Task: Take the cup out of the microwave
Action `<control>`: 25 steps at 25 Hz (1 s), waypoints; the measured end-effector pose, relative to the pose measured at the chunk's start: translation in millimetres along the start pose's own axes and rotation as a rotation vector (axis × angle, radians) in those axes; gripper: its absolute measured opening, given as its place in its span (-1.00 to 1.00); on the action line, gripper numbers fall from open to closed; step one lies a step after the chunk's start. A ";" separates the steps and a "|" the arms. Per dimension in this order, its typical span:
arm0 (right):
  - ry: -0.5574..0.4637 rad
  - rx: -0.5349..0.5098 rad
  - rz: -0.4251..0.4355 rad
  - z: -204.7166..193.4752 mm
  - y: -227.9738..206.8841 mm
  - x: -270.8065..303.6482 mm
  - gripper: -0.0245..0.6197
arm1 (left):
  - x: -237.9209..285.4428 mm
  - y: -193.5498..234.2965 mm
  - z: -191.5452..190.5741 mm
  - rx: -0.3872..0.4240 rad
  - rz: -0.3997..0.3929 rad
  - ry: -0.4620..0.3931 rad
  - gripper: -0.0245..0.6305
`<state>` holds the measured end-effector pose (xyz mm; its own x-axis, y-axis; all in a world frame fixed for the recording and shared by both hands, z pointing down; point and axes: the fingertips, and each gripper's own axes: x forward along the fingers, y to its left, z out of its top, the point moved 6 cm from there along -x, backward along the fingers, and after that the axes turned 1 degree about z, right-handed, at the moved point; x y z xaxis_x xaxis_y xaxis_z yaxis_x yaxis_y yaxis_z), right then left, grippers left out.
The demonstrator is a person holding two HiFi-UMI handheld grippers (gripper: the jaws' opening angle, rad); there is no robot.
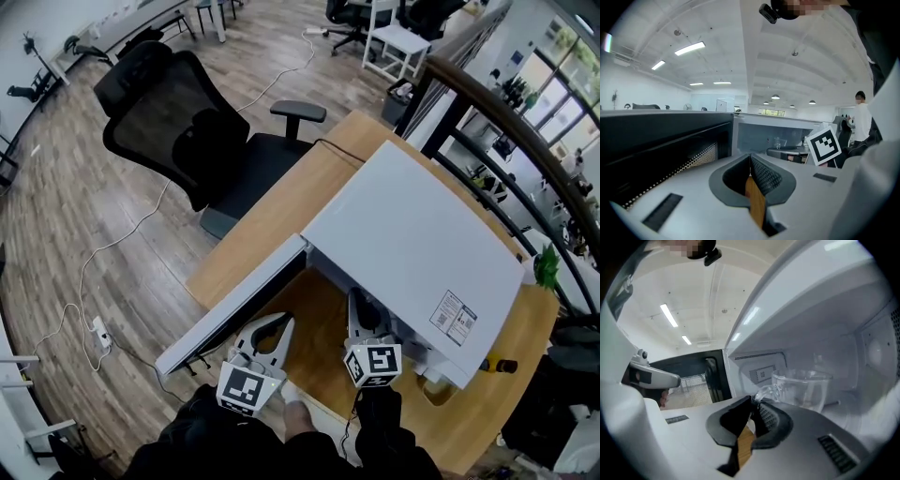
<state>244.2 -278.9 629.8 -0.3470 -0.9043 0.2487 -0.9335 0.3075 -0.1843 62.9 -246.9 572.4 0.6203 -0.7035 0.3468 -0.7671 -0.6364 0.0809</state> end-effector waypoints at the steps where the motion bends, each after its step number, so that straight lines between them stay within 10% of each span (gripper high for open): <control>1: -0.017 0.015 0.003 2.9 2.7 -3.0 -0.86 | -2.6 0.0 0.9 0.004 -0.001 -0.006 -0.85; 25: -0.128 0.084 -0.131 31.4 92.5 -100.6 -0.87 | -103.9 -7.3 33.7 0.100 -0.127 -0.072 -0.85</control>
<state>195.6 -168.7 557.9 -0.2037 -0.9669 0.1538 -0.9572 0.1638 -0.2385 9.6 -179.8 504.3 0.7243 -0.6335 0.2720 -0.6635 -0.7477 0.0253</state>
